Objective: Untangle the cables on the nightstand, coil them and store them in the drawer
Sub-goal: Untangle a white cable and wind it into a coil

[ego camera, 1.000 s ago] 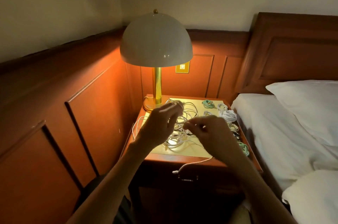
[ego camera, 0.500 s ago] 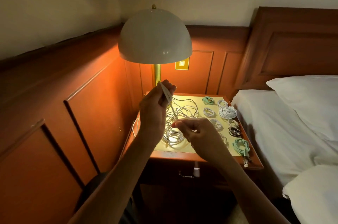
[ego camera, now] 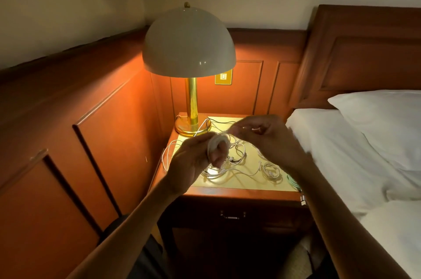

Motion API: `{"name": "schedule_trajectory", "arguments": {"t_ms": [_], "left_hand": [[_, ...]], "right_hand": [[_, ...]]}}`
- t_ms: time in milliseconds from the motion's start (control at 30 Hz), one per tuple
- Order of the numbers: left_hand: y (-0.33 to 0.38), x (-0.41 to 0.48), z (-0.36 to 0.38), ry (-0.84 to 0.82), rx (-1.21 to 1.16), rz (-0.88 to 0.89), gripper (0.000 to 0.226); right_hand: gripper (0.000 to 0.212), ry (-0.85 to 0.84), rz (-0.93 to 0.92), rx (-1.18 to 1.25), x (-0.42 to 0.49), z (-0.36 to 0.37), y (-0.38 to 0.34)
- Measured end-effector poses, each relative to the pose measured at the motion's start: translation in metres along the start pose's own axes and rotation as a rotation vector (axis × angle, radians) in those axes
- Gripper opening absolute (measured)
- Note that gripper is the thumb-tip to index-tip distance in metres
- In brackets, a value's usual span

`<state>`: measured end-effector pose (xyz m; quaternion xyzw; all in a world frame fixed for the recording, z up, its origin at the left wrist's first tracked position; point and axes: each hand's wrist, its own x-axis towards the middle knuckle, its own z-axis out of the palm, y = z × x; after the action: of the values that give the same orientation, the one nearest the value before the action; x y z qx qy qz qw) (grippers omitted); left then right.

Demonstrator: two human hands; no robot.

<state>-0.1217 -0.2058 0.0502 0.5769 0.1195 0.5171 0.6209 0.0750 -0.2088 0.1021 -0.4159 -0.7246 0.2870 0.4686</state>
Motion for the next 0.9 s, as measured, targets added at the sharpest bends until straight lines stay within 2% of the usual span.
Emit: {"name": "schedule_trajectory", "arguments": {"t_ms": [100, 233, 333, 433, 500, 600, 700, 900], "left_hand": [[0.004, 0.019, 0.020, 0.242, -0.049, 0.083, 0.034], [-0.003, 0.040, 0.033, 0.501, -0.166, 0.064, 0.027], [-0.016, 0.045, 0.033, 0.617, -0.228, 0.069, 0.023], [-0.025, 0.044, 0.034, 0.651, -0.216, 0.071, 0.025], [-0.025, 0.041, 0.036, 0.657, -0.240, 0.057, 0.030], [-0.026, 0.039, 0.034, 0.665, -0.244, 0.042, 0.034], [-0.031, 0.043, 0.019, 0.628, 0.005, -0.054, 0.035], [-0.026, 0.043, 0.002, 0.299, 0.779, -0.066, 0.045]], "right_hand": [[0.017, 0.131, 0.073, 0.226, 0.003, 0.029, 0.006], [0.042, 0.184, 0.272, 0.531, 0.004, 0.057, 0.013], [0.046, 0.248, 0.292, 0.496, 0.001, 0.067, 0.017], [0.044, 0.269, 0.336, 0.490, -0.001, 0.066, 0.024], [0.041, 0.298, 0.298, 0.382, -0.002, 0.065, 0.029], [0.025, 0.341, 0.218, 0.186, -0.007, 0.068, 0.034], [0.024, 0.376, 0.136, -0.070, -0.010, 0.066, 0.043], [0.026, 0.371, -0.058, -0.334, -0.006, 0.042, 0.047]]}}
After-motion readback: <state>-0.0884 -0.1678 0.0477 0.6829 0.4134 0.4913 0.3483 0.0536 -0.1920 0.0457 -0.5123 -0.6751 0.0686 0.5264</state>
